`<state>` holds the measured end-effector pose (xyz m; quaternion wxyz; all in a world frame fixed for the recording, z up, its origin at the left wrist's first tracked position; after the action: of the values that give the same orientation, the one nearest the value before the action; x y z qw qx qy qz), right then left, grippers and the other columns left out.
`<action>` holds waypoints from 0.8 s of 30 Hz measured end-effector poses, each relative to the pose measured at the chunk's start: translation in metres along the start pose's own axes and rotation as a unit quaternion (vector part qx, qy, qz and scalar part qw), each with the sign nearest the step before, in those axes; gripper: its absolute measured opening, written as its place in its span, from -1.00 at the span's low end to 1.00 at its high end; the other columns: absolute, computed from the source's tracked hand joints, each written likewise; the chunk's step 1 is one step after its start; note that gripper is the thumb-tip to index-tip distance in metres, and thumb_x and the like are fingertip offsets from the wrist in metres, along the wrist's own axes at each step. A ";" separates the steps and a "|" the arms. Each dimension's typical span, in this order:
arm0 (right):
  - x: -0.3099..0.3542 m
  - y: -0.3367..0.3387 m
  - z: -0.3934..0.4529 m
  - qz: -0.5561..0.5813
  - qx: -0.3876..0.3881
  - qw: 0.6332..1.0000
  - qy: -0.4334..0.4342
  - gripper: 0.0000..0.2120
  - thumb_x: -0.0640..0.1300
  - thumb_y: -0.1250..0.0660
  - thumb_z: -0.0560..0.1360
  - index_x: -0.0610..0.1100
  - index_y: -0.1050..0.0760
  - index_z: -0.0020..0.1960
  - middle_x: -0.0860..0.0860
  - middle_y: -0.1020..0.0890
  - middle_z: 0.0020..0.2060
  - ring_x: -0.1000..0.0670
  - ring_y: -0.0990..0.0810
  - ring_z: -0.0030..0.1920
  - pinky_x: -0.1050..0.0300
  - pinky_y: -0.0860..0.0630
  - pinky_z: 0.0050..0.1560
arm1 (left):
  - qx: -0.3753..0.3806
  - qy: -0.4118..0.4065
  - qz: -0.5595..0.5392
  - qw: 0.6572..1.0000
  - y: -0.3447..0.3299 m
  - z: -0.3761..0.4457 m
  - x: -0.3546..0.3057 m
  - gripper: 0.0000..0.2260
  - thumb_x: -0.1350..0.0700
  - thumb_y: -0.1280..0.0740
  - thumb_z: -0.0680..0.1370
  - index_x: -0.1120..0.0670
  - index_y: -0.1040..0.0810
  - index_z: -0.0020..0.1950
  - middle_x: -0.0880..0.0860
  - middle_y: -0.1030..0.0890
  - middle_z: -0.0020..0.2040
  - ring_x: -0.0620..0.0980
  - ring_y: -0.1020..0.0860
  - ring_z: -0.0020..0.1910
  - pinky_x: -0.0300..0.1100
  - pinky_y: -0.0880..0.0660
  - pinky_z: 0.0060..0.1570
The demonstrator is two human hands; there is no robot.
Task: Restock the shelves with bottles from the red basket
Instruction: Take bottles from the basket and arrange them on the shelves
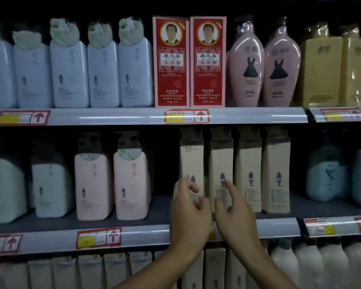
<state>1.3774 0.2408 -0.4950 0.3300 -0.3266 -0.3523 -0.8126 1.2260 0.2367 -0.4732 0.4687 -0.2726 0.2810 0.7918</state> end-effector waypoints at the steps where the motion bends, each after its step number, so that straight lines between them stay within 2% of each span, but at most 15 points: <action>1: 0.002 -0.002 0.000 0.001 -0.002 1.000 0.003 -0.50 0.02 -0.20 0.60 0.14 -0.24 0.52 0.09 -0.51 0.40 -0.03 -0.62 0.02 -0.03 -0.55 0.23 | -0.025 -0.011 0.031 0.999 0.010 0.002 0.004 -0.74 0.20 -0.32 0.55 -0.11 -0.30 -0.08 -0.23 -0.46 0.01 -0.23 -0.54 -0.15 -0.23 -0.52 -0.15; 3: 0.007 -0.006 -0.001 -0.006 -0.008 1.000 0.008 -0.49 -0.02 -0.21 0.61 0.09 -0.24 0.54 0.14 -0.42 0.47 -0.10 -0.63 0.17 0.00 -0.51 0.28 | -0.041 0.001 0.080 0.996 0.020 0.005 0.017 -0.71 0.15 -0.37 0.55 -0.09 -0.26 -0.13 -0.14 -0.47 -0.04 -0.20 -0.52 -0.16 -0.21 -0.47 -0.16; 5: 0.013 -0.013 -0.004 -0.019 -0.007 1.000 0.022 -0.48 -0.05 -0.21 0.62 0.06 -0.23 0.56 0.16 -0.36 0.50 -0.02 -0.50 0.38 0.06 -0.42 0.38 | -0.045 0.042 0.102 0.993 0.022 0.008 0.033 -0.69 0.08 -0.42 0.53 -0.07 -0.26 -0.15 -0.11 -0.46 -0.14 -0.22 -0.46 -0.20 -0.22 -0.38 -0.27; 7: 0.017 -0.020 -0.007 -0.024 0.000 0.999 0.027 -0.48 -0.07 -0.20 0.63 0.04 -0.22 0.57 0.16 -0.34 0.51 0.05 -0.37 0.48 0.07 -0.35 0.44 | -0.047 0.078 0.111 0.990 0.022 0.009 0.044 -0.67 0.05 -0.45 0.50 -0.06 -0.26 -0.14 -0.10 -0.45 -0.19 -0.20 -0.43 -0.25 -0.17 -0.31 -0.34; 8: 0.018 -0.023 -0.008 -0.027 0.003 0.999 0.025 -0.48 -0.07 -0.19 0.63 0.04 -0.22 0.57 0.14 -0.36 0.51 0.05 -0.40 0.46 0.05 -0.37 0.43 | -0.046 0.091 0.108 0.989 0.021 0.010 0.048 -0.65 0.05 -0.46 0.49 -0.06 -0.25 -0.14 -0.09 -0.45 -0.19 -0.17 -0.43 -0.27 -0.16 -0.29 -0.36; 10: 0.018 -0.027 -0.007 -0.029 0.003 0.999 0.024 -0.48 -0.06 -0.17 0.63 0.09 -0.19 0.57 0.05 -0.49 0.43 0.00 -0.57 0.20 0.01 -0.47 0.34 | -0.042 0.104 0.105 0.988 0.017 0.013 0.051 -0.64 0.05 -0.47 0.49 -0.05 -0.24 -0.14 -0.09 -0.45 -0.20 -0.17 -0.41 -0.29 -0.20 -0.24 -0.40; 11: 0.018 -0.027 -0.005 -0.029 0.001 0.999 0.026 -0.48 -0.06 -0.17 0.63 0.10 -0.18 0.57 0.00 -0.55 0.37 0.00 -0.58 0.07 -0.01 -0.51 0.28 | -0.037 0.105 0.105 0.988 0.014 0.014 0.051 -0.64 0.06 -0.47 0.50 -0.05 -0.24 -0.14 -0.09 -0.46 -0.21 -0.18 -0.40 -0.30 -0.23 -0.21 -0.41; 12: 0.019 -0.028 -0.004 -0.030 0.000 0.999 0.029 -0.47 -0.06 -0.16 0.63 0.10 -0.18 0.57 0.00 -0.56 0.36 -0.03 -0.59 0.03 -0.01 -0.53 0.26 | -0.032 0.101 0.104 0.989 0.012 0.014 0.050 -0.65 0.07 -0.45 0.51 -0.05 -0.23 -0.14 -0.08 -0.47 -0.22 -0.18 -0.40 -0.31 -0.24 -0.19 -0.43; 15: 0.019 -0.030 -0.001 -0.037 -0.006 0.999 0.031 -0.47 -0.09 -0.17 0.62 0.08 -0.20 0.57 0.11 -0.48 0.44 -0.18 -0.62 0.19 -0.03 -0.50 0.30 | -0.017 0.093 0.102 0.990 0.004 0.012 0.048 -0.68 0.08 -0.38 0.55 -0.06 -0.21 -0.16 -0.07 -0.48 -0.25 -0.15 -0.41 -0.34 -0.24 -0.17 -0.45; 18: 0.017 -0.034 -0.002 -0.045 -0.004 0.999 0.015 -0.48 -0.08 -0.16 0.62 0.10 -0.20 0.56 0.05 -0.54 0.38 -0.20 -0.62 0.19 -0.04 -0.52 0.27 | -0.020 0.096 0.100 0.990 0.004 0.012 0.051 -0.70 0.08 -0.36 0.56 -0.06 -0.22 -0.16 -0.06 -0.49 -0.27 -0.10 -0.42 -0.33 -0.18 -0.21 -0.44; 21: 0.011 -0.041 -0.005 -0.055 0.003 0.998 0.001 -0.48 -0.04 -0.14 0.61 0.15 -0.19 0.55 -0.03 -0.64 0.25 -0.18 -0.64 0.14 -0.05 -0.56 0.20 | -0.018 0.094 0.113 0.989 0.006 0.013 0.053 -0.73 0.07 -0.36 0.56 -0.03 -0.24 -0.16 -0.05 -0.49 -0.28 -0.04 -0.46 -0.31 -0.13 -0.23 -0.42; 24: 0.011 -0.045 -0.009 -0.048 0.014 0.999 0.002 -0.49 -0.07 -0.15 0.62 0.12 -0.21 0.55 0.04 -0.54 0.38 -0.09 -0.60 0.23 -0.03 -0.51 0.26 | -0.006 0.099 0.123 0.987 0.009 0.015 0.055 -0.74 0.05 -0.36 0.55 -0.03 -0.26 -0.14 -0.05 -0.50 -0.26 0.00 -0.48 -0.27 -0.10 -0.27 -0.36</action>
<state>1.3334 0.2545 -0.5073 0.2956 -0.3032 -0.3779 -0.8233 1.1931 0.2759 -0.4997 0.3363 -0.3156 0.3526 0.8142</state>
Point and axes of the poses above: each hand's wrist, its own z-axis towards the middle knuckle, its own y-axis out of the back of the hand, x = y × z, the point moved 10 cm from there along z, towards the middle knuckle
